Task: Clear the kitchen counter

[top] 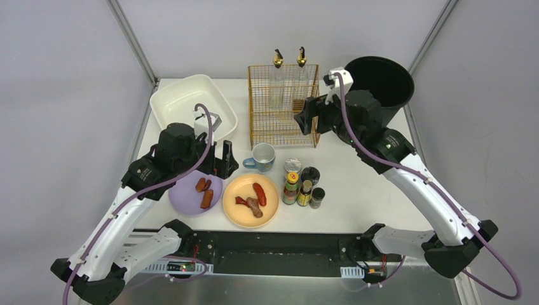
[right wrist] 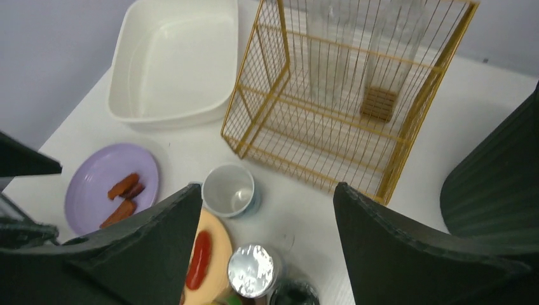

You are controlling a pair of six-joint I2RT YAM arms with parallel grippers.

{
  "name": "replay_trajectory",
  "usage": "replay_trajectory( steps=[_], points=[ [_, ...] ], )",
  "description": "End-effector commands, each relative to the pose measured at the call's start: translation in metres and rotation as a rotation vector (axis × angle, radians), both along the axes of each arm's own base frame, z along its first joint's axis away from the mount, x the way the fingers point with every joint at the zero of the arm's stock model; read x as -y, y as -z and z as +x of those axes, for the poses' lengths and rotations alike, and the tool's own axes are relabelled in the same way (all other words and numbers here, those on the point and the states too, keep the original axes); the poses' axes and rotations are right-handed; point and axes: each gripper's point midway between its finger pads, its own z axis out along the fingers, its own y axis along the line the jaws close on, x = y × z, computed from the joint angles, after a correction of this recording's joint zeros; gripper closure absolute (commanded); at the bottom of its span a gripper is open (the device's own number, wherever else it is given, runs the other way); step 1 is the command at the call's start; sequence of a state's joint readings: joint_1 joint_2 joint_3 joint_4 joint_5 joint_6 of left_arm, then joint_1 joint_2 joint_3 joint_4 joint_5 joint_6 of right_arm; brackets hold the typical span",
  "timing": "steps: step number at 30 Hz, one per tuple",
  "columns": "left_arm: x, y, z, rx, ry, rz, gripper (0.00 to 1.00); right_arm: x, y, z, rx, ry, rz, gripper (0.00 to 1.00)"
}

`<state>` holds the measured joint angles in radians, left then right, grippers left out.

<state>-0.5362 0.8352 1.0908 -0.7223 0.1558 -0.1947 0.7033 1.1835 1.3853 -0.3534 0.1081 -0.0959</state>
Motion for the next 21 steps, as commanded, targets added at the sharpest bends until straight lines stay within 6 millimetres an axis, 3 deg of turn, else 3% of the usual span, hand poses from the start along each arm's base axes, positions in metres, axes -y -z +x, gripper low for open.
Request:
replay_trajectory(
  steps=[1, 8, 11, 21],
  points=[
    [0.003, -0.013, 0.003, 0.001, -0.030, -0.045, 0.00, 0.011, 0.026, -0.048, -0.184, -0.062, -0.007, 0.21],
    [-0.006, -0.006, 0.003, -0.036, -0.102, -0.029, 0.00, 0.023, 0.066, -0.095, -0.360, -0.090, -0.069, 0.22],
    [-0.014, -0.002, 0.002, -0.059, -0.154, -0.006, 0.00, 0.016, 0.077, -0.112, -0.399, -0.127, -0.096, 0.22],
    [-0.029, 0.014, 0.003, -0.108, -0.237, 0.057, 0.00, -0.013, 0.105, -0.117, -0.398, -0.101, -0.215, 0.22]
  ],
)
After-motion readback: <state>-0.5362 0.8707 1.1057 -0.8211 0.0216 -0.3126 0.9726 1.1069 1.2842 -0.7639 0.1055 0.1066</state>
